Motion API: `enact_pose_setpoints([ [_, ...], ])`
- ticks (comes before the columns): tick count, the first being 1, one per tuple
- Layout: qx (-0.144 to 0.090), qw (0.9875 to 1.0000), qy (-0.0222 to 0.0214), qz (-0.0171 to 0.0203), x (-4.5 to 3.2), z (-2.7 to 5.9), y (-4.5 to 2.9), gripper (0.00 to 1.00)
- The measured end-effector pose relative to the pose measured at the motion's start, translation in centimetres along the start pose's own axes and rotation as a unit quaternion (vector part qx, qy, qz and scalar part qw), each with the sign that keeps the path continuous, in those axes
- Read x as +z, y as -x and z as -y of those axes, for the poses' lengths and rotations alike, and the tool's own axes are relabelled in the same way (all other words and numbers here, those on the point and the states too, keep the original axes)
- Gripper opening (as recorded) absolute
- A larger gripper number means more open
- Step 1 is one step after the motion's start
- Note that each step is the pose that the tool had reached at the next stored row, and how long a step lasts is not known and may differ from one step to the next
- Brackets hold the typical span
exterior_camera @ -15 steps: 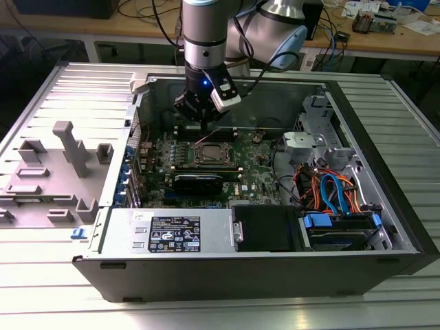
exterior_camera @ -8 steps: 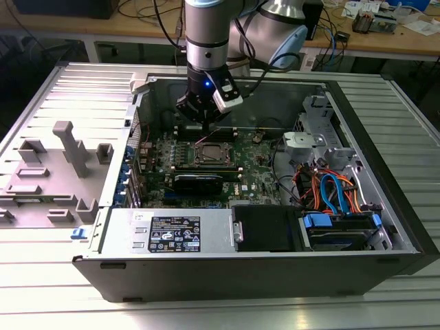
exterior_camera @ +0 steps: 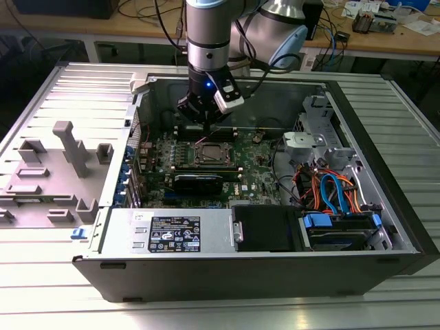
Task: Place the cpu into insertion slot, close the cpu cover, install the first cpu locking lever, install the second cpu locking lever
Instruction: 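Install the first cpu locking lever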
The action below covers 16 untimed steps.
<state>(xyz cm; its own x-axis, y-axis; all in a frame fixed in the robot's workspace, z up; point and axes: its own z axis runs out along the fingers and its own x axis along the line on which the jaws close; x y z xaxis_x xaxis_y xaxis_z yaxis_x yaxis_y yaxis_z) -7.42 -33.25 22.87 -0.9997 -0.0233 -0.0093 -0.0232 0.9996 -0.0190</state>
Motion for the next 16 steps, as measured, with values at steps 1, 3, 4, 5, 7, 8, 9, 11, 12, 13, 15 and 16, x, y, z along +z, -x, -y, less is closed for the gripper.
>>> enact_pose_setpoints([
  [1, 0.0, 1.0, 0.0, 0.0, 0.0, -0.04, 0.03, 0.11],
  [3, 0.0, 1.0, -0.0001, 0.0, 0.01, -0.13, 0.1, 0.11],
  [4, 0.0, 1.0, -0.0001, 0.0, 0.02, -0.16, 0.14, 0.11],
  [5, 0.0, 1.0, -0.0002, 0.0, 0.03, -0.18, 0.2, 0.11],
  [7, 0.0, 1.0, -0.0003, 0.0, 0.07, -0.22, 0.32, 0.11],
  [8, 0.0, 1.0, -0.0003, 0.0, 0.09, -0.25, 0.39, 0.11],
  [9, 0.0, 1.0, -0.0002, 0.0, 0.12, -0.28, 0.46, 0.11],
  [11, 0.0, 1.0, -0.0003, 0.0, 0.2, -0.31, 0.57, 0.11],
  [12, 0.0, 1.0, -0.0003, 0.0, 0.27, -0.33, 0.64, 0.11],
  [13, 0.0, 1.0, -0.0003, 0.0, 0.32, -0.33, 0.7, 0.11],
  [15, 0.0, 1.0, -0.0004, 0.0, 0.41, -0.37, 0.86, 0.11],
  [16, 0.0, 1.0, -0.0004, 0.0, 0.48, -0.4, 0.97, 0.11],
])
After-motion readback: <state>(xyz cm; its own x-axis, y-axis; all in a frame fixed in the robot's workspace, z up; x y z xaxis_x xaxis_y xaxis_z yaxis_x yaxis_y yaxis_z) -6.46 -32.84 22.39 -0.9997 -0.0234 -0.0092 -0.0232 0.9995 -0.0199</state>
